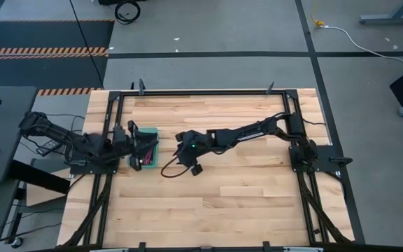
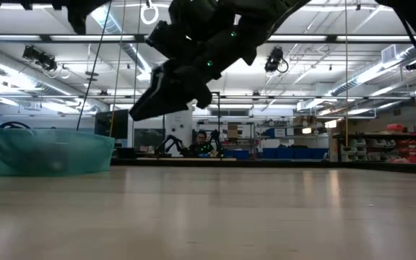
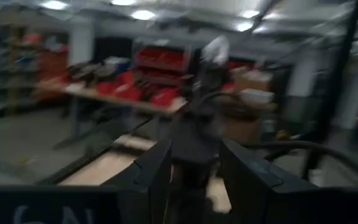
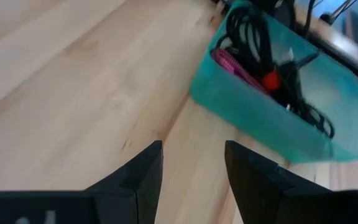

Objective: Pick and place USB-C Cables
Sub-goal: Move the green bin to the center of the table

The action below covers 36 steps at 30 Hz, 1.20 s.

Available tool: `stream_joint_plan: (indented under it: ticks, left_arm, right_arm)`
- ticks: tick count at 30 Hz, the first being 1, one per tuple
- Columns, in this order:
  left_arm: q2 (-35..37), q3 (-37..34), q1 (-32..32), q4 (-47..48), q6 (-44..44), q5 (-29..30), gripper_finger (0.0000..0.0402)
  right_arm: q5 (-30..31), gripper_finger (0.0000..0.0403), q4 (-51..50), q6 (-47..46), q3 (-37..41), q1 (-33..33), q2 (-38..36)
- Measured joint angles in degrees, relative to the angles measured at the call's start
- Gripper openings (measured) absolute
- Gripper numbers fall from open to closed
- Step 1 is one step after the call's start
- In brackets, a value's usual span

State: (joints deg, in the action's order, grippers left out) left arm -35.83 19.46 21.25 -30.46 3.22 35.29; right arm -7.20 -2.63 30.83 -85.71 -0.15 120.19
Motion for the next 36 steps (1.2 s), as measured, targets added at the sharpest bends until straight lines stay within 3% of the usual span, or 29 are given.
stream_joint_plan:
  ticks: [8, 11, 15, 20, 28, 32, 36]
  left_arm:
    - [-0.12, 0.02, 3.90, 15.83, 13.76, 20.41, 0.0141]
    - [-0.15, 0.04, 4.18, 22.80, 20.55, 23.88, 0.0141]
    - [-0.15, 0.26, 3.28, 30.51, 28.06, 24.13, 0.0141]
    - [-0.88, 5.03, 1.29, 49.29, 42.78, 21.85, 0.0141]
    - [-7.40, 9.75, -3.76, 73.66, 62.60, 13.63, 0.0109]
    - [-9.87, 10.50, -6.44, 76.22, 64.05, 9.29, 0.0089]
    - [-10.05, 11.32, -8.40, 76.21, 61.97, 8.55, 0.0076]
  right_arm:
    - [0.13, 0.0172, -1.16, 2.24, 0.21, -0.65, 0.58]
    - [2.11, 0.0172, -3.64, 2.89, 0.22, -1.64, -0.71]
    - [2.38, 0.0171, -11.05, 0.98, 0.11, -3.29, -3.47]
    - [-3.84, 0.0169, -24.01, -3.80, 0.24, -4.54, -4.07]
    - [-3.36, 0.0169, -25.19, -5.41, 3.70, -5.19, -4.05]
    - [-1.14, 0.0169, -27.62, -7.05, 4.63, -6.19, -4.03]
    - [0.31, 0.0169, -31.63, -10.05, 4.59, -7.04, -4.58]
